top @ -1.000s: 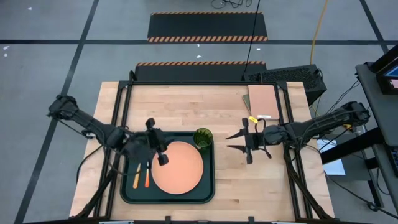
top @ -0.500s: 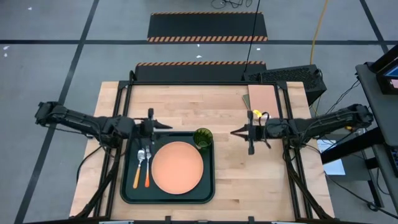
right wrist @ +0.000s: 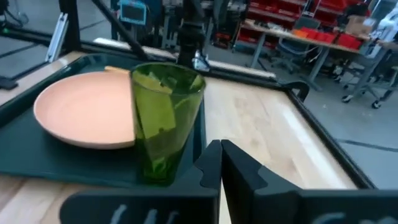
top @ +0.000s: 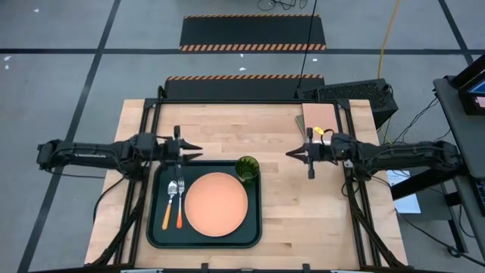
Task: Pick and place plate/cup/fork/spoon on tray
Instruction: Return to Home Position
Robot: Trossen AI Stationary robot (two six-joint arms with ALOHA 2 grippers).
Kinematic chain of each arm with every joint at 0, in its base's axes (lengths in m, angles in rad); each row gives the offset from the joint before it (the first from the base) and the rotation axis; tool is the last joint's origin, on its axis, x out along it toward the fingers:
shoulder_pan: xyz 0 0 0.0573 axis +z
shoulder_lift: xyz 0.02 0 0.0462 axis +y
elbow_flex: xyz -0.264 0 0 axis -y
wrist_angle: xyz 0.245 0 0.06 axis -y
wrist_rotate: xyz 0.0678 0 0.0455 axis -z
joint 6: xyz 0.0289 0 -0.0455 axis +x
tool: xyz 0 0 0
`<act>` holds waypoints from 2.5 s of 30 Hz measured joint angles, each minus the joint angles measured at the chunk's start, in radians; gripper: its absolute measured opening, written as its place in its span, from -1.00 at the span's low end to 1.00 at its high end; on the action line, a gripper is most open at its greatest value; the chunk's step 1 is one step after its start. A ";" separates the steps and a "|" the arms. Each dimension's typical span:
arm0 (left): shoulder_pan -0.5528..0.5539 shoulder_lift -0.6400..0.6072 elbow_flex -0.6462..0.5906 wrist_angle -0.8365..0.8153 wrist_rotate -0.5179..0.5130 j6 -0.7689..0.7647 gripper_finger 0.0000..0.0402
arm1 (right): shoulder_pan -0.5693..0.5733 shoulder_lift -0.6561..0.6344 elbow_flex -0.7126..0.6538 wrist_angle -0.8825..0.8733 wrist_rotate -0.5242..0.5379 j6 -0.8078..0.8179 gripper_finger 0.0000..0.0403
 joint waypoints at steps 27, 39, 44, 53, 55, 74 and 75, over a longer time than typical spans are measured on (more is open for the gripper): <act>0.127 -0.003 -0.188 0.196 0.143 -0.028 -0.54 | -0.234 -0.185 -0.190 0.161 -0.214 0.018 -1.00; 0.127 -0.003 -0.188 0.196 0.143 -0.041 -0.54 | -0.279 -0.310 -0.247 0.133 -0.292 0.066 -1.00; 0.127 -0.003 -0.188 0.199 0.140 -0.043 -0.54 | -0.287 -0.362 -0.247 0.105 -0.285 0.100 -1.00; 0.127 -0.003 -0.188 0.226 0.134 -0.048 -0.54 | -0.198 -0.378 -0.248 0.072 -0.170 0.202 -1.00; 0.127 -0.003 -0.188 0.227 0.134 -0.049 -0.54 | -0.137 -0.378 -0.248 0.055 -0.143 0.210 -1.00; 0.125 -0.003 -0.188 0.248 0.133 -0.133 -0.54 | 0.317 -0.476 -0.249 0.018 0.184 0.146 -1.00; 0.122 -0.003 -0.188 0.248 0.133 -0.133 -0.54 | 0.317 -0.500 -0.249 0.003 0.184 0.135 -1.00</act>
